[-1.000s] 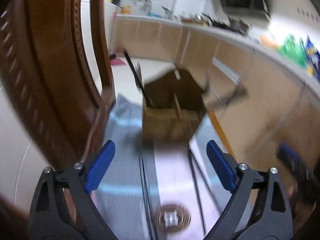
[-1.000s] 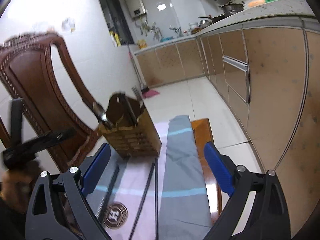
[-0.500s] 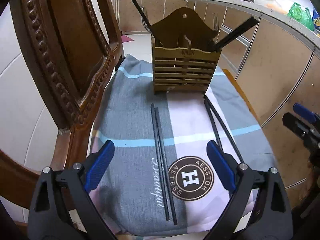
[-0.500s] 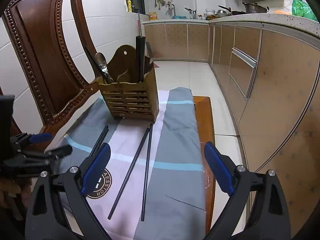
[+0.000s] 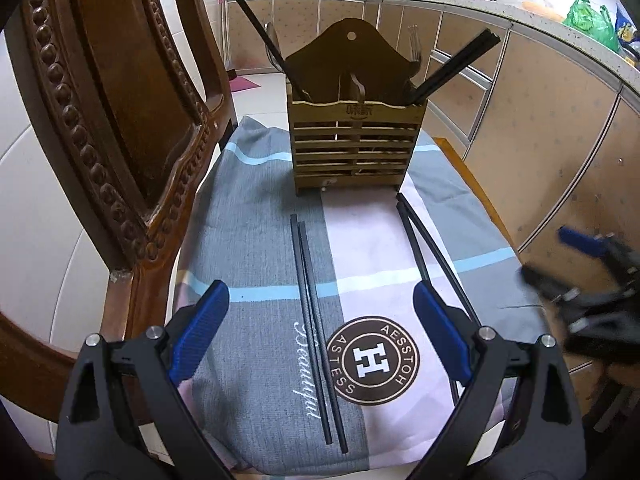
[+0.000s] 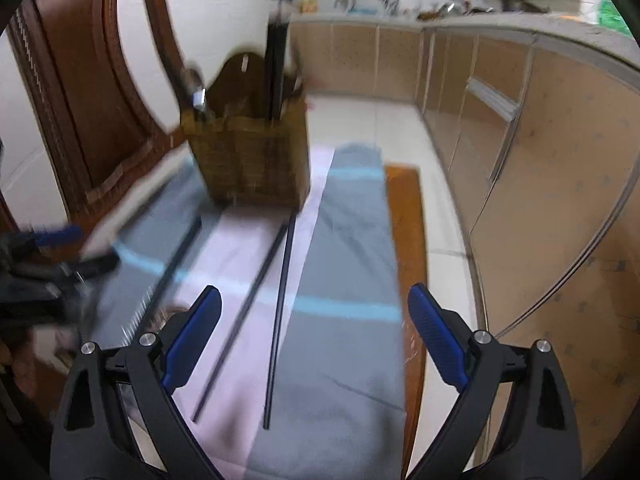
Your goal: Organize utensils
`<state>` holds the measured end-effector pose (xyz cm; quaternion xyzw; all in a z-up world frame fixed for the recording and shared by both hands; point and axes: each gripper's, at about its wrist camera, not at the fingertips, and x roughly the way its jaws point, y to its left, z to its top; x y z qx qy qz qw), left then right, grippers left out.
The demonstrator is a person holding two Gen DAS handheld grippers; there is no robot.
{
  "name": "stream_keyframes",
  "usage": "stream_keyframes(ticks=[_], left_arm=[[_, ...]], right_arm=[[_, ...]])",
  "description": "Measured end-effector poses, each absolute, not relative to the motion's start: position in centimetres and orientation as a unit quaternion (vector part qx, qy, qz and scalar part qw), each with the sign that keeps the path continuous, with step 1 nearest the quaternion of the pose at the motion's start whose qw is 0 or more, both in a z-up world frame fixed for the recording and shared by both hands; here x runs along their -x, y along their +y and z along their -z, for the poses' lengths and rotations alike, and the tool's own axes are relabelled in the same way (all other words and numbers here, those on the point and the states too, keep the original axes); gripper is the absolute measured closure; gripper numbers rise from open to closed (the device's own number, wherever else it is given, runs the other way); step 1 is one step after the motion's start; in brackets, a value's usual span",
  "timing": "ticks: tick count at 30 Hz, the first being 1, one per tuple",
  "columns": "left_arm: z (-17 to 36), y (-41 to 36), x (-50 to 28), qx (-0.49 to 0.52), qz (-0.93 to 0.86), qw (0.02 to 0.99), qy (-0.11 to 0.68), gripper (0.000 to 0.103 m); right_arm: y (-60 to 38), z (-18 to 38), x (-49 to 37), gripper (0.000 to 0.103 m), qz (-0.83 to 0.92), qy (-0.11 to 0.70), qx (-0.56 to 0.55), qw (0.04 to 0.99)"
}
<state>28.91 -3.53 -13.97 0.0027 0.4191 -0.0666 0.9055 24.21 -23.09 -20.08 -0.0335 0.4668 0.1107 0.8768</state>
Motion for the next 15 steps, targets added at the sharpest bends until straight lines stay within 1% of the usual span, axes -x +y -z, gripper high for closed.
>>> stream_keyframes(ticks=[2, 5, 8, 9, 11, 12, 13, 14, 15], left_arm=[[14.2, -3.8, -29.0, -0.004, 0.069, 0.904, 0.422, 0.011], [14.9, -4.8, -29.4, -0.007, 0.082, 0.897, 0.435, 0.012], [15.9, -6.5, -30.0, -0.019, 0.104, 0.886, 0.452, 0.026], [16.1, -7.1, -30.2, -0.021, 0.109, 0.883, 0.456, 0.028], [16.6, -8.1, -30.5, -0.026, 0.112, 0.880, 0.460, 0.028], [16.8, -8.5, -30.8, -0.026, 0.113, 0.879, 0.463, 0.028], [17.1, -8.8, -31.0, -0.026, 0.113, 0.877, 0.465, 0.031], [17.5, -9.2, -31.4, -0.022, 0.111, 0.875, 0.471, 0.034], [17.8, -9.5, -31.6, -0.021, 0.109, 0.873, 0.475, 0.034]], right_arm=[[-22.4, 22.1, -24.6, 0.033, -0.124, 0.500, 0.046, 0.856], [-21.2, 24.5, -25.4, 0.041, -0.136, 0.530, 0.052, 0.835], [-20.2, 25.9, -26.5, 0.051, -0.144, 0.540, 0.051, 0.827], [-19.8, 26.5, -27.0, 0.059, -0.147, 0.545, 0.050, 0.824], [-19.5, 27.7, -28.0, 0.074, -0.145, 0.552, 0.052, 0.820], [-19.4, 28.0, -28.3, 0.078, -0.143, 0.546, 0.056, 0.823], [-19.3, 28.1, -28.5, 0.087, -0.140, 0.544, 0.062, 0.825], [-19.5, 28.1, -28.7, 0.092, -0.132, 0.547, 0.060, 0.825], [-20.0, 28.1, -28.9, 0.096, -0.123, 0.552, 0.051, 0.823]])
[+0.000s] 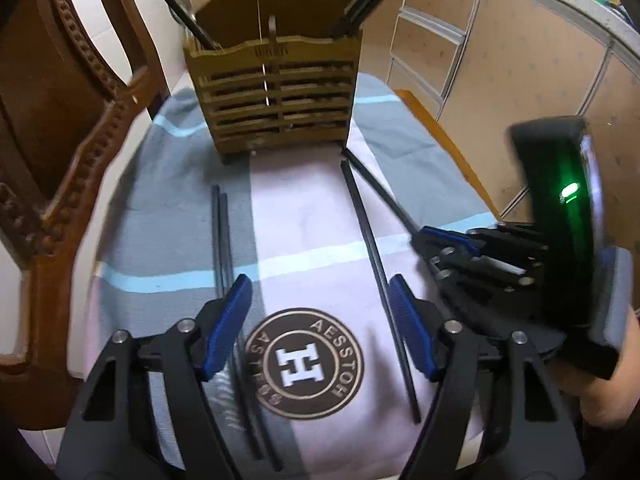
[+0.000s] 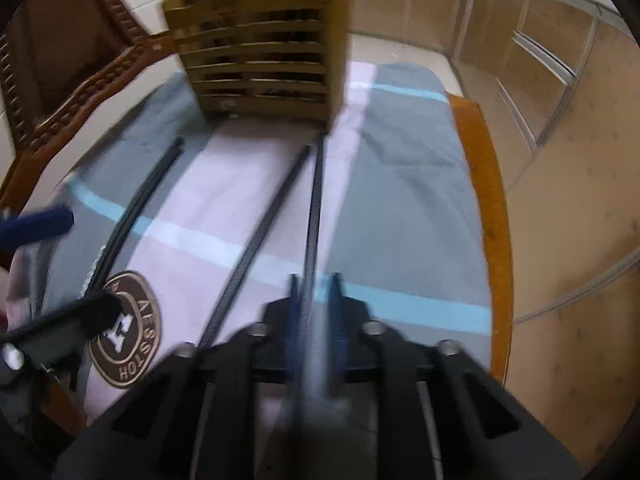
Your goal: Organize utensils
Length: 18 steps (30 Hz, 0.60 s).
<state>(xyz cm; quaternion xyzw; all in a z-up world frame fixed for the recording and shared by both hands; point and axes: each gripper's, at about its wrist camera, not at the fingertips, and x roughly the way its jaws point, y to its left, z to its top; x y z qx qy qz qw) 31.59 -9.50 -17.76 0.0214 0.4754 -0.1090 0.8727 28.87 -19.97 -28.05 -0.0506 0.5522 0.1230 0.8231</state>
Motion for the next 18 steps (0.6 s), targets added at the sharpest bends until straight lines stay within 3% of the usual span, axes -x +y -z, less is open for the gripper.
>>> stream_keyframes(ticks=[6, 8, 11, 18], left_arm=[[20.2, -12.3, -33.6, -0.031, 0.116, 0.858, 0.500, 0.038], [21.6, -13.4, -34.7, -0.038, 0.113, 0.847, 0.518, 0.051], [22.0, -14.1, -35.4, -0.042, 0.100, 0.847, 0.521, 0.059], [21.2, -11.4, -34.2, -0.013, 0.085, 0.831, 0.549, 0.094]], right_arm=[[-22.5, 27.8, -28.0, 0.097, -0.106, 0.573, 0.029, 0.812], [-23.3, 27.6, -27.2, 0.097, -0.105, 0.578, 0.020, 0.809], [-24.2, 27.4, -26.0, 0.097, -0.106, 0.585, 0.009, 0.804], [-24.6, 27.2, -24.8, 0.097, -0.117, 0.588, -0.004, 0.800]])
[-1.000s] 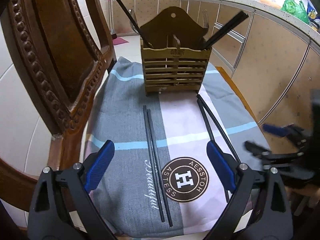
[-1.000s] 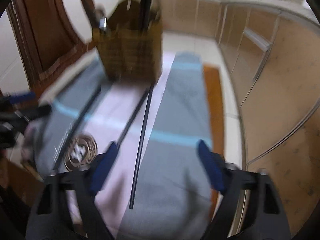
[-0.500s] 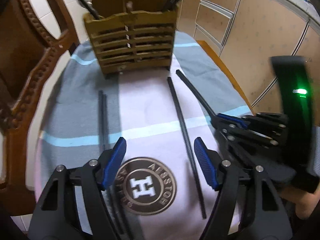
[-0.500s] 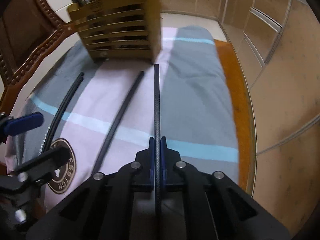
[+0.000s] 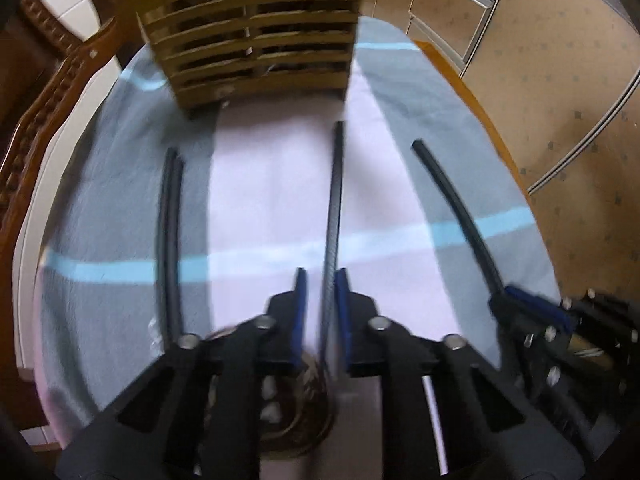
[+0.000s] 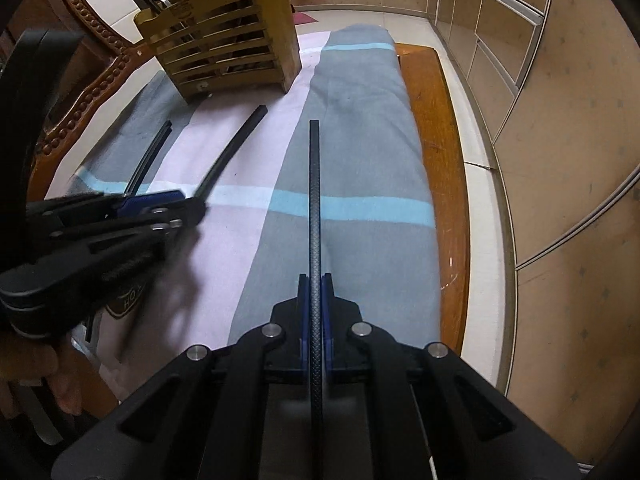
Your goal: Organize utensils
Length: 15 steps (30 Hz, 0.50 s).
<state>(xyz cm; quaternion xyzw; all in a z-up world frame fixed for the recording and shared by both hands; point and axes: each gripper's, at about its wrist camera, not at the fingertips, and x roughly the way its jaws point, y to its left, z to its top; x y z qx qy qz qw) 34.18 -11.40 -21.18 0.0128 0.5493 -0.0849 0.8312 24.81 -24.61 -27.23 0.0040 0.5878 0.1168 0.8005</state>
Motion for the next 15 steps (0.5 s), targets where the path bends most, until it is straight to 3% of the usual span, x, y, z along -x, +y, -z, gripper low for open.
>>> stream_keyframes(ticks=[13, 14, 15], left_arm=[[20.2, -10.0, -26.1, -0.043, 0.107, 0.820, 0.561, 0.095], [20.2, -10.1, -26.0, -0.045, 0.107, 0.820, 0.561, 0.093], [20.0, -10.3, -25.9, -0.056, 0.104, 0.821, 0.558, 0.082]], right_arm=[[-22.2, 26.9, -24.2, 0.097, -0.143, 0.594, -0.006, 0.792], [-22.1, 27.1, -24.1, 0.097, -0.140, 0.597, -0.005, 0.790], [-22.1, 27.0, -24.1, 0.097, -0.138, 0.595, -0.005, 0.792]])
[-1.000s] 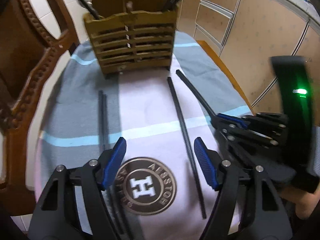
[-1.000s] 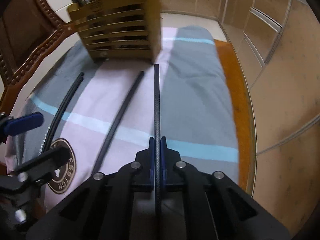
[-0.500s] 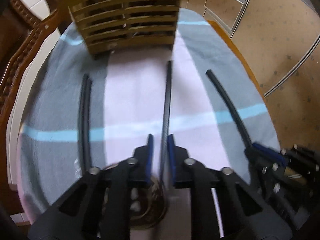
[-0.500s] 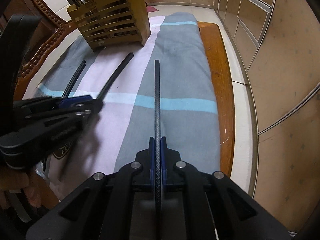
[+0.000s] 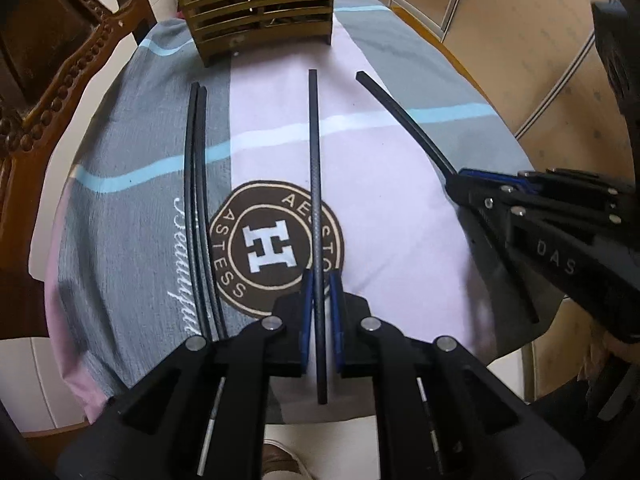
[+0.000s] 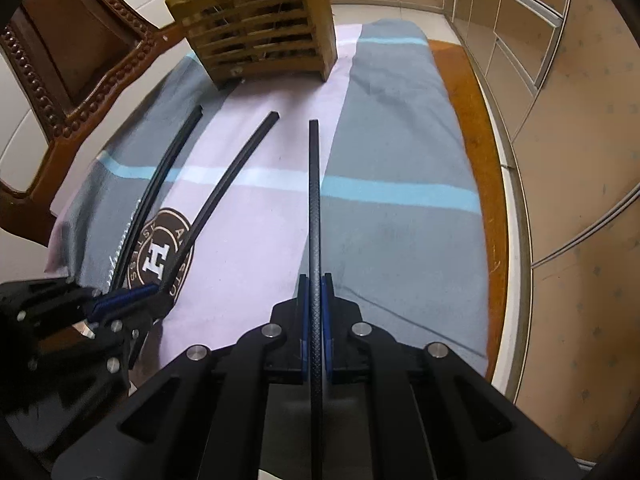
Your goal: Organize utensils
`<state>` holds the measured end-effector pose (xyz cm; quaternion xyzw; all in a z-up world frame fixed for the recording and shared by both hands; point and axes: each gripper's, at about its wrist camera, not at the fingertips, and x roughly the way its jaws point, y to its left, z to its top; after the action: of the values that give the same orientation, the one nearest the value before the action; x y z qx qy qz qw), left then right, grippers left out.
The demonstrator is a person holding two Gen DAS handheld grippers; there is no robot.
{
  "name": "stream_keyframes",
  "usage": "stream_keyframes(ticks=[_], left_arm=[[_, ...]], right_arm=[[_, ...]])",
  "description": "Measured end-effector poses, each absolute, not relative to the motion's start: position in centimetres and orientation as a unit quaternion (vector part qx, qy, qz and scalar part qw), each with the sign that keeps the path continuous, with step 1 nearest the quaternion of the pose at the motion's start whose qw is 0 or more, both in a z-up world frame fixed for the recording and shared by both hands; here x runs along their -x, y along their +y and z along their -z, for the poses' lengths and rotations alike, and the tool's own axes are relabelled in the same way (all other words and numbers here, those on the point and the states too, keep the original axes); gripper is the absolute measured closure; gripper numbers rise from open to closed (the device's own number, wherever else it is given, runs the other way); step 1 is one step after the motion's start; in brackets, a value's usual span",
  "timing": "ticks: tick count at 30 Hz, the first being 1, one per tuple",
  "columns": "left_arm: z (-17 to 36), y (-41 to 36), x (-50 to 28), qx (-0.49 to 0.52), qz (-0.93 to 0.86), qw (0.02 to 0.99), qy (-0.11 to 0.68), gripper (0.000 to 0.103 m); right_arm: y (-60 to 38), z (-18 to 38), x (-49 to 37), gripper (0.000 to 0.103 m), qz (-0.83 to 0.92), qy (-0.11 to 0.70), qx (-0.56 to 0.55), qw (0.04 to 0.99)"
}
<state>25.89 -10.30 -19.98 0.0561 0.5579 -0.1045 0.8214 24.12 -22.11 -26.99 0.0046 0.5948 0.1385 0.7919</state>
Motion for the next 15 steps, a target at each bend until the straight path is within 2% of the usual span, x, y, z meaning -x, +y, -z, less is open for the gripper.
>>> stream_keyframes(ticks=[1, 2, 3, 7, 8, 9, 10, 11, 12, 13, 15], left_arm=[[19.7, -10.5, -25.9, -0.068, 0.101, 0.826, 0.551, 0.069], [19.0, -10.5, -26.1, -0.078, 0.097, 0.839, 0.530, 0.038], [18.7, -11.1, -25.9, -0.076, 0.093, 0.848, 0.516, 0.034], [17.4, -10.0, -28.6, -0.033, 0.095, 0.859, 0.503, 0.035], [17.2, -10.1, -29.7, -0.031, 0.092, 0.862, 0.498, 0.040], [17.2, -10.3, -30.6, -0.034, 0.090, 0.862, 0.497, 0.051], [17.4, -10.6, -31.8, -0.036, 0.091, 0.862, 0.497, 0.054], [17.8, -10.5, -32.6, -0.033, 0.093, 0.860, 0.500, 0.057], [18.2, -10.7, -33.8, -0.028, 0.094, 0.857, 0.506, 0.062], [18.7, -10.8, -34.9, -0.025, 0.097, 0.853, 0.513, 0.063], [19.8, -11.2, -36.5, -0.020, 0.101, 0.847, 0.522, 0.071]], right_arm=[[-22.1, 26.8, -24.2, 0.096, -0.140, 0.592, -0.003, 0.794], [-22.2, 26.6, -24.2, 0.096, -0.142, 0.589, -0.002, 0.796], [-22.3, 26.3, -24.2, 0.096, -0.143, 0.583, 0.000, 0.800], [-22.3, 25.7, -25.6, 0.095, -0.145, 0.564, 0.003, 0.813], [-22.1, 25.7, -26.4, 0.095, -0.147, 0.561, 0.003, 0.815], [-22.1, 25.7, -27.0, 0.093, -0.149, 0.558, 0.001, 0.816], [-22.0, 25.7, -27.9, 0.082, -0.150, 0.553, 0.000, 0.820], [-21.9, 25.7, -28.4, 0.066, -0.147, 0.552, 0.002, 0.821], [-21.9, 25.8, -28.8, 0.058, -0.143, 0.550, 0.001, 0.823], [-22.1, 25.7, -29.2, 0.052, -0.137, 0.546, -0.003, 0.827], [-22.4, 25.4, -29.8, 0.051, -0.132, 0.538, -0.018, 0.833]])
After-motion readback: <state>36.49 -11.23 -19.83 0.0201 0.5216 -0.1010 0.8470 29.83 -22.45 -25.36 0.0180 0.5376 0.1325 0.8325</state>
